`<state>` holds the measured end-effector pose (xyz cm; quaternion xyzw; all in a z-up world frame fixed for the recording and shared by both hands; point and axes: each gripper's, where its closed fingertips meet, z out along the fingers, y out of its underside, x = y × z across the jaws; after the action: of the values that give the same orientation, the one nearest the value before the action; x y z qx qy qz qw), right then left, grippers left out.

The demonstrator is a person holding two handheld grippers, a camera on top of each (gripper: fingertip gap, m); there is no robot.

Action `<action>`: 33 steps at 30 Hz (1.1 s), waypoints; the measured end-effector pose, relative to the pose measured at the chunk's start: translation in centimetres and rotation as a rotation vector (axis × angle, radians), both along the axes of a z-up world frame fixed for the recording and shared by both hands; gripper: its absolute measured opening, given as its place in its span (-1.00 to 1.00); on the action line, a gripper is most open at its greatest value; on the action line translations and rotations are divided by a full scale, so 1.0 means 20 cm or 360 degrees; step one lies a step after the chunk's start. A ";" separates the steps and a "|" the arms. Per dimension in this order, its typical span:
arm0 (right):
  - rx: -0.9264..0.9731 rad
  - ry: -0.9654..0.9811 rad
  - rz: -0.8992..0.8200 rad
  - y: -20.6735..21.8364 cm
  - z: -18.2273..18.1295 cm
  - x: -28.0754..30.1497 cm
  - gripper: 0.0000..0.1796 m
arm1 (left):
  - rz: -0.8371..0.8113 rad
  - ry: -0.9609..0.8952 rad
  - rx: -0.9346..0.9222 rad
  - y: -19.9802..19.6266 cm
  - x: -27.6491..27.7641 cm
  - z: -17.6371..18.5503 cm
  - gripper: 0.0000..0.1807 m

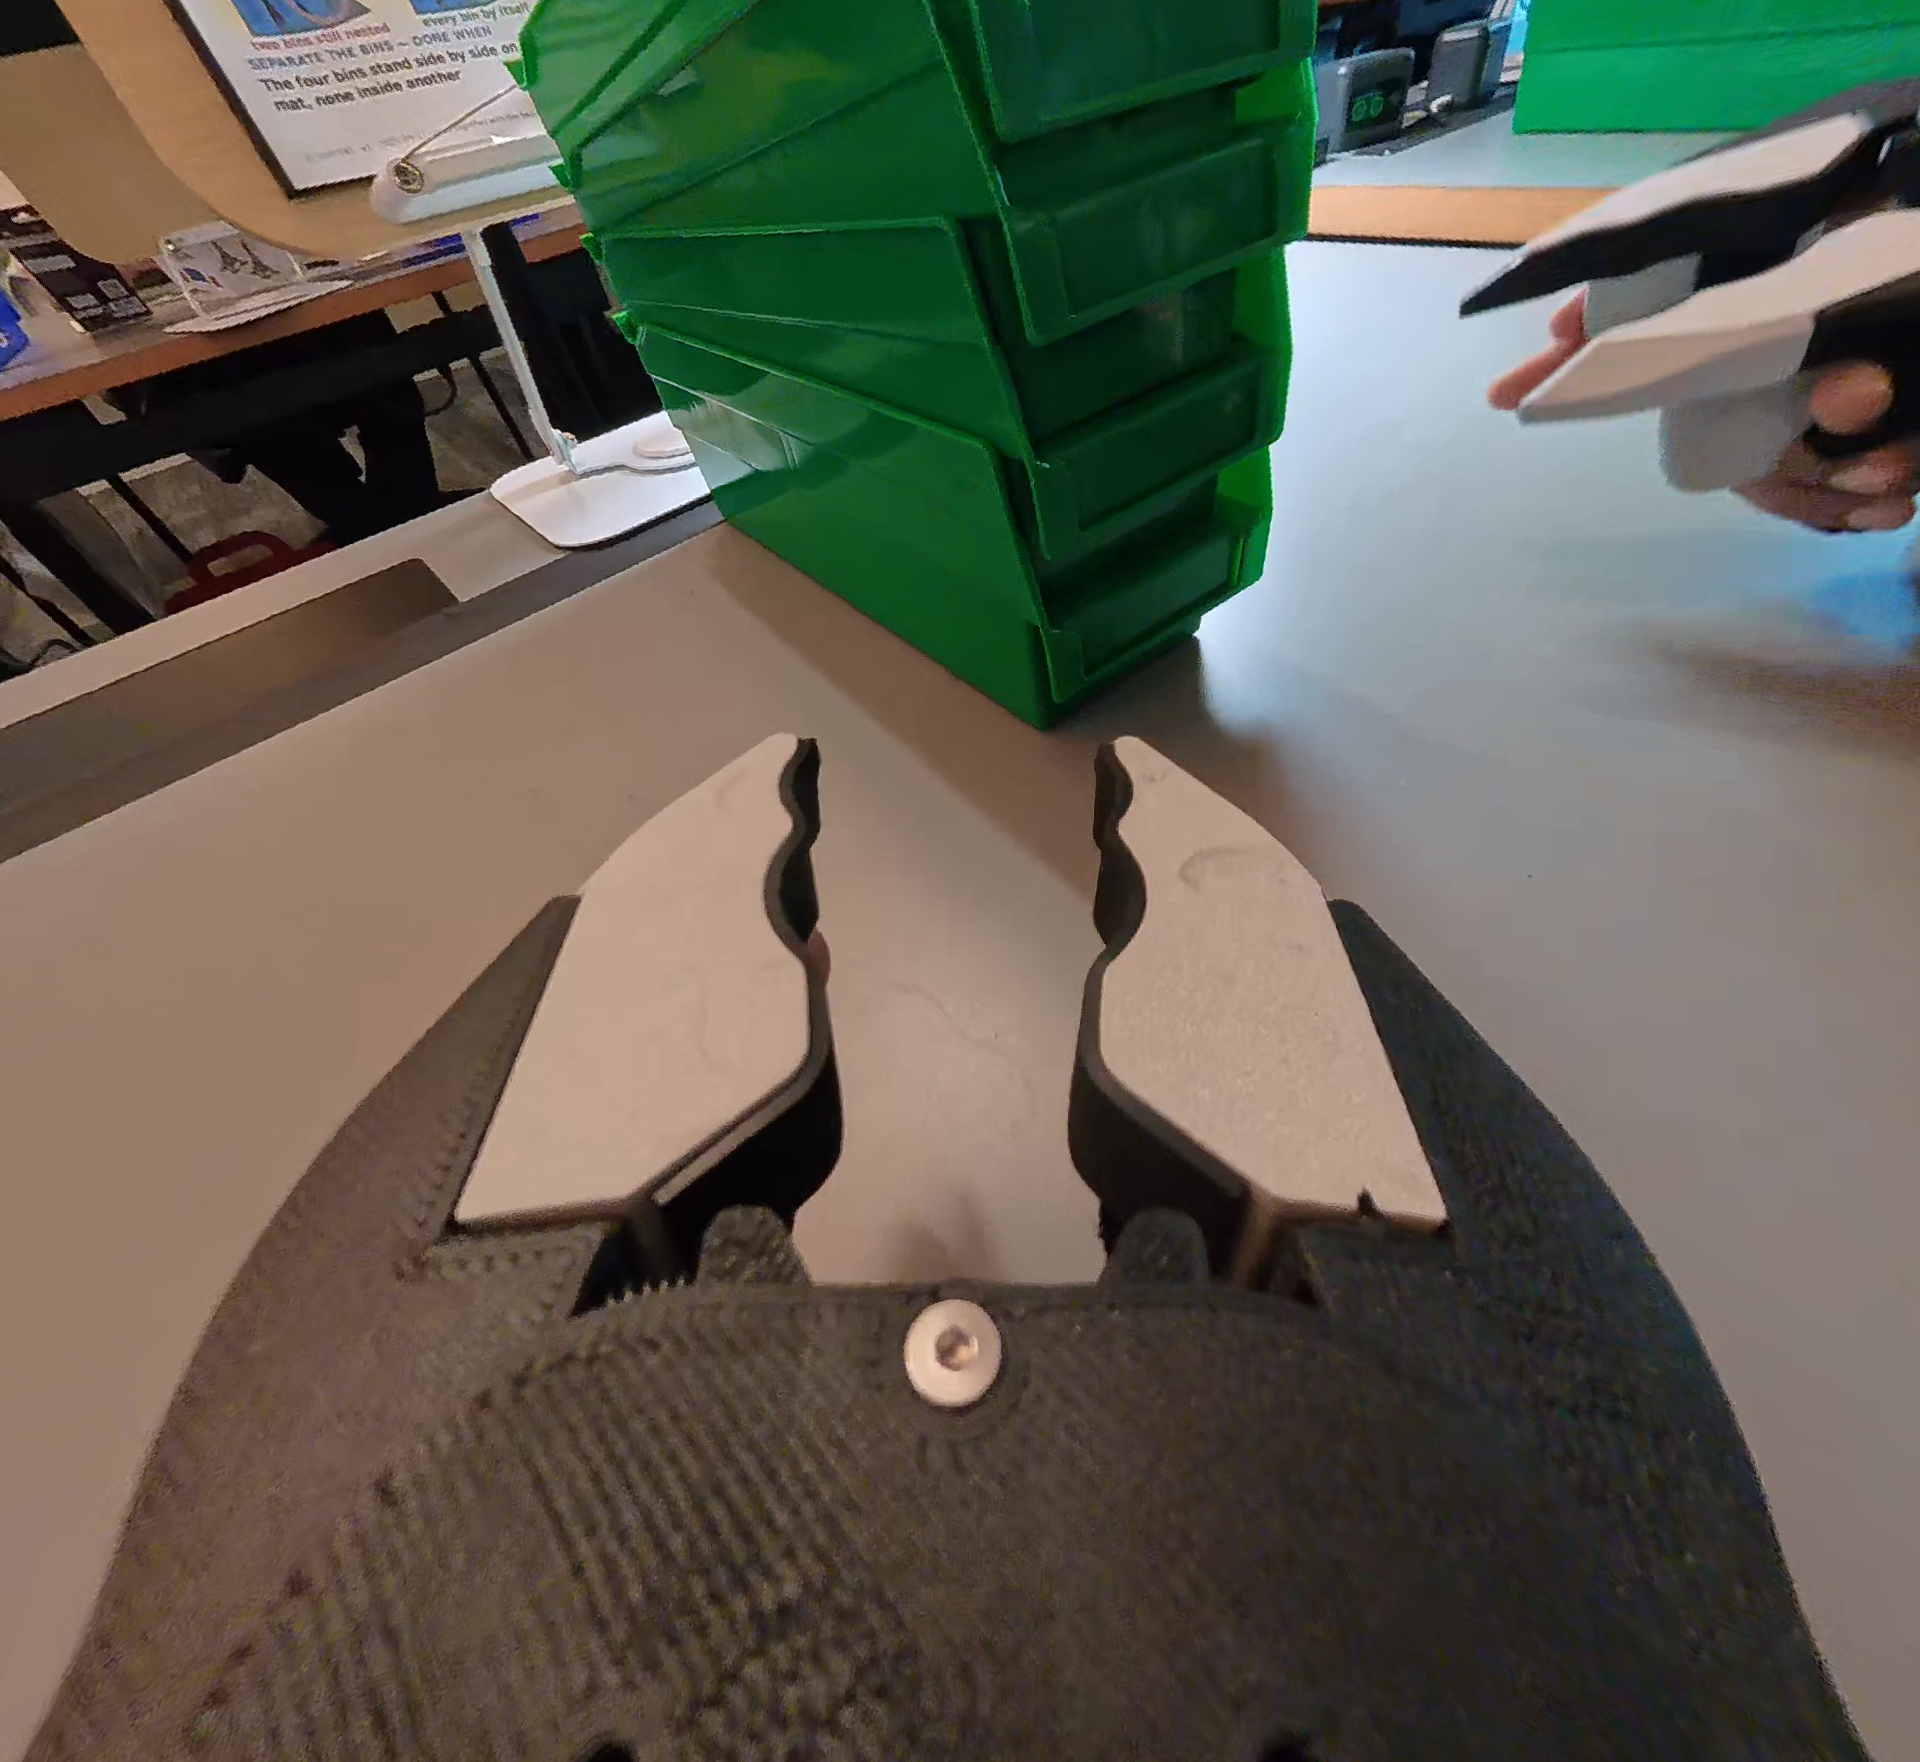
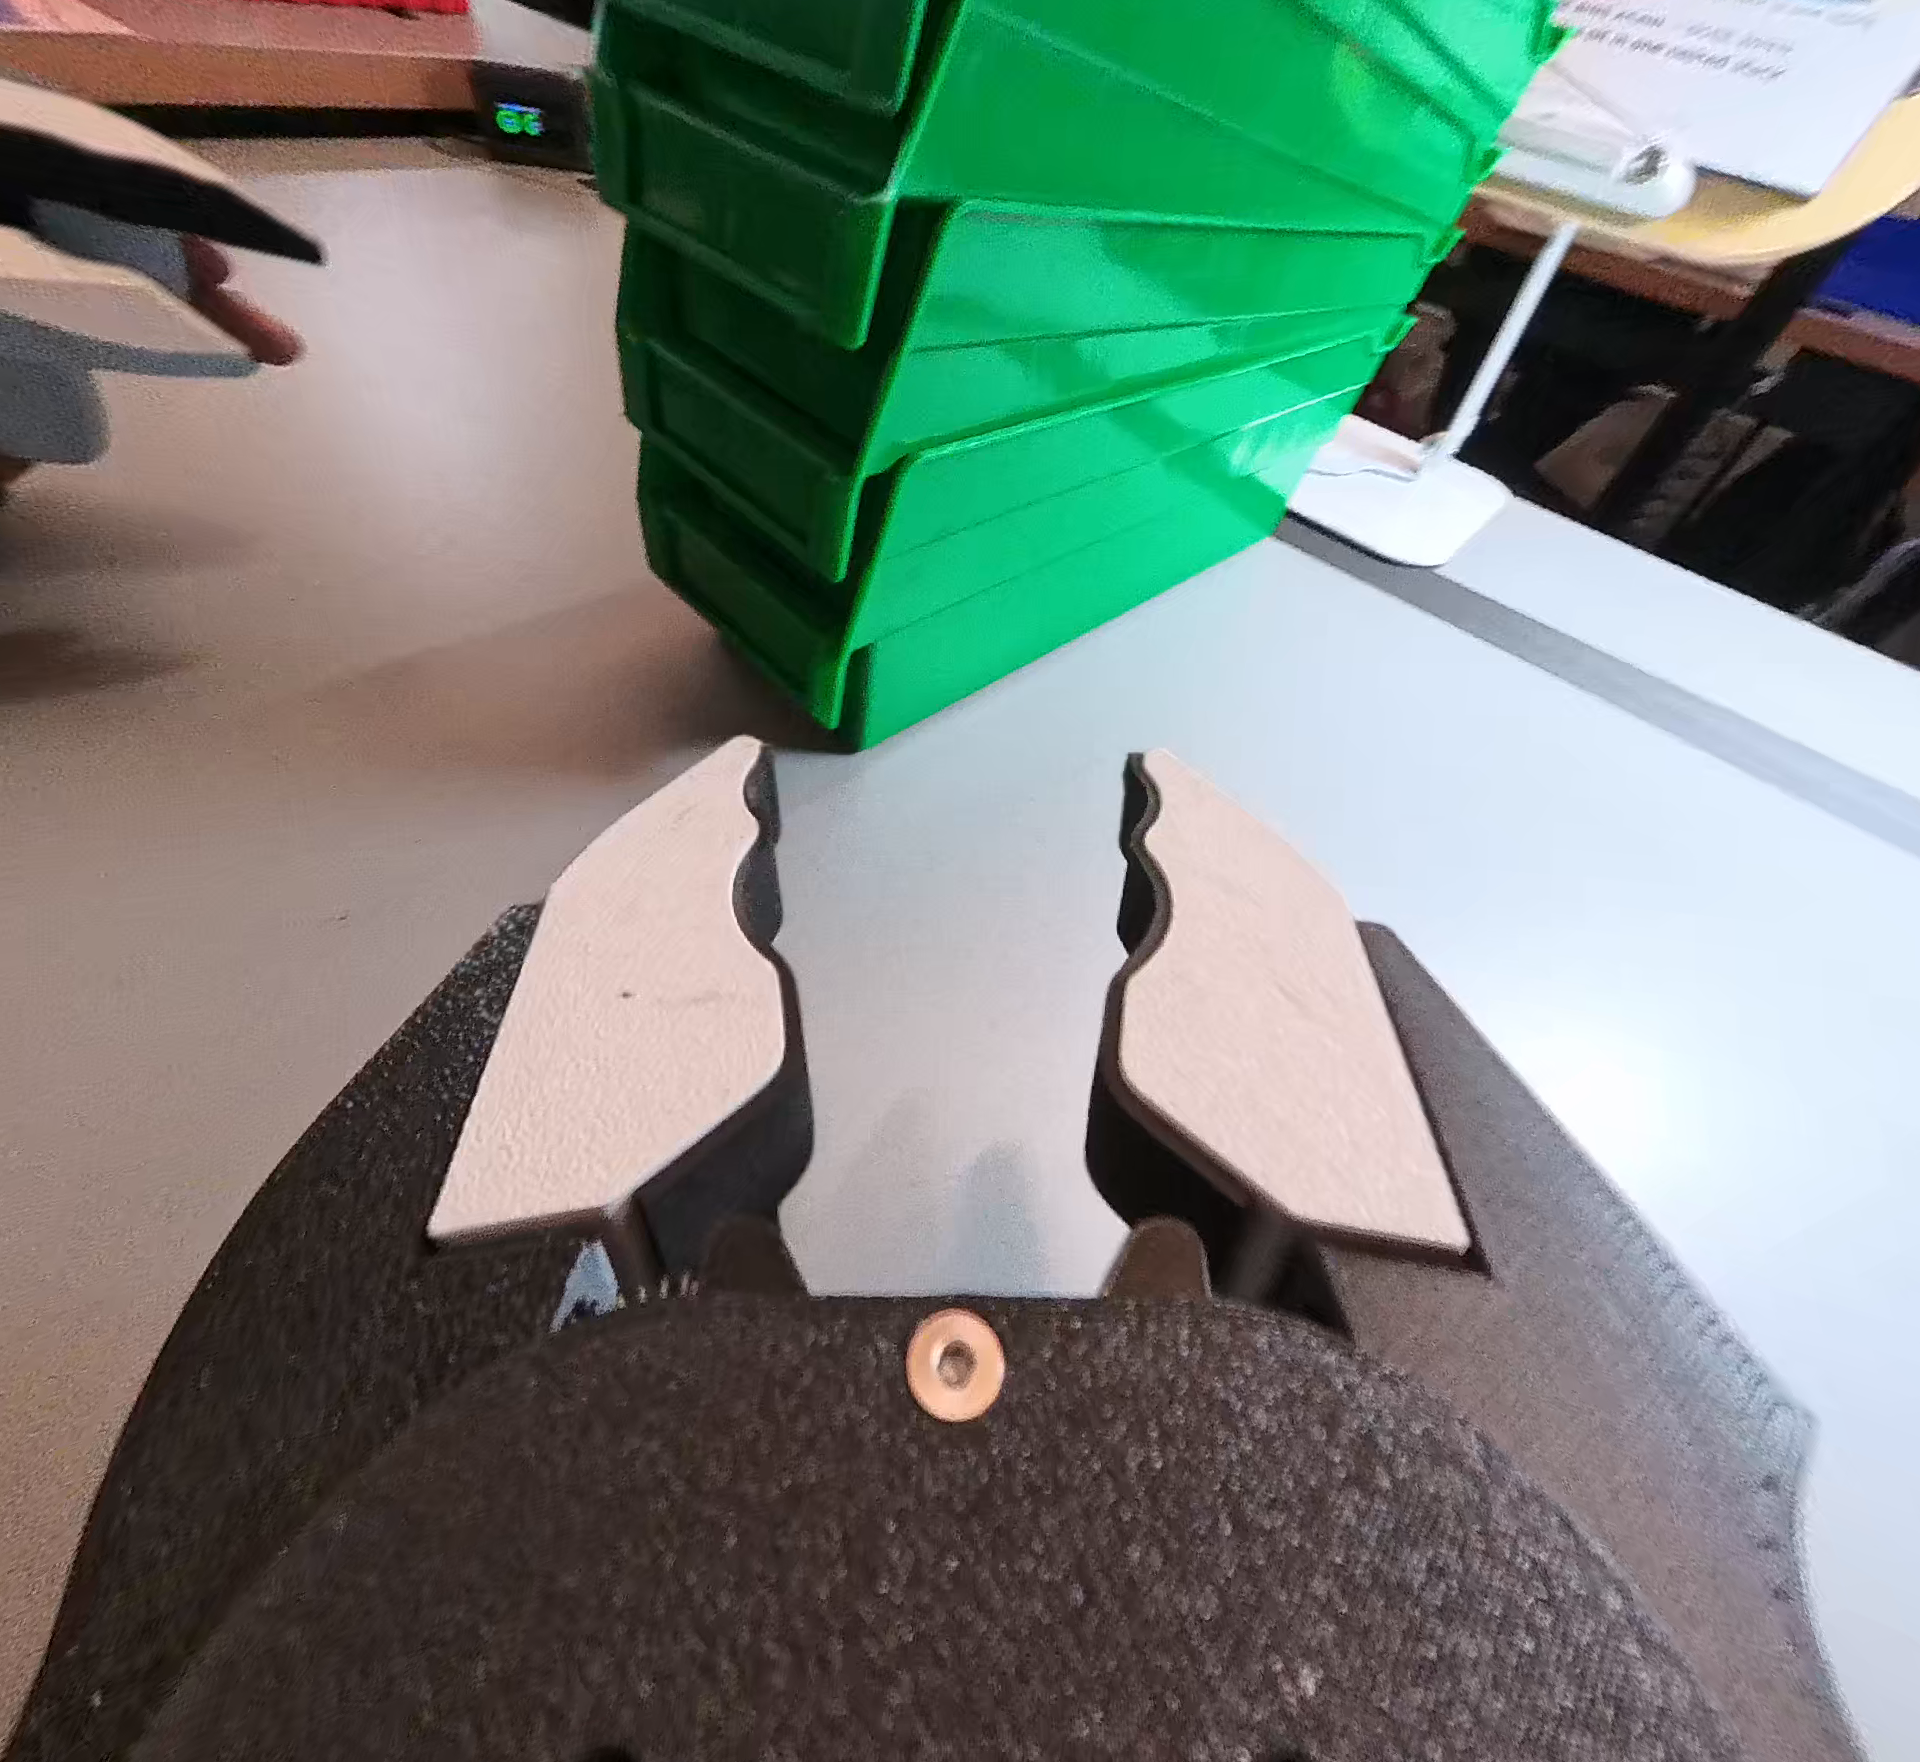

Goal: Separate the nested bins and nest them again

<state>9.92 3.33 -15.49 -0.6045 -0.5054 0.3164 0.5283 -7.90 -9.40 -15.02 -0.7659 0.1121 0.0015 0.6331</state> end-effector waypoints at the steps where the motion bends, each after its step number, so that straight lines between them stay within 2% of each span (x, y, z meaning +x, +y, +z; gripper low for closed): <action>1: -0.0009 0.0003 0.0023 -0.01 0.00 0.00 -0.28 | -0.0007 -0.0011 0.0000 0.00 0.00 0.00 -0.43; 8: 0.0064 0.0059 0.0092 -0.08 0.02 -0.02 -0.21 | -0.0043 0.0017 0.0041 0.02 -0.01 0.02 -0.37; 19: 0.0074 0.0214 -0.0077 0.02 0.11 0.03 -0.20 | -0.0049 0.0067 0.0020 0.03 -0.01 0.00 -0.37; 33: 0.0151 0.0308 -0.0086 -0.01 0.20 0.05 -0.21 | -0.0081 0.0083 0.0035 0.04 0.03 0.02 -0.45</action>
<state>10.95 3.17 -11.59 -0.5588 -0.4498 0.3346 0.6111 -7.23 -8.68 -14.57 -0.7556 0.1480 0.0066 0.6381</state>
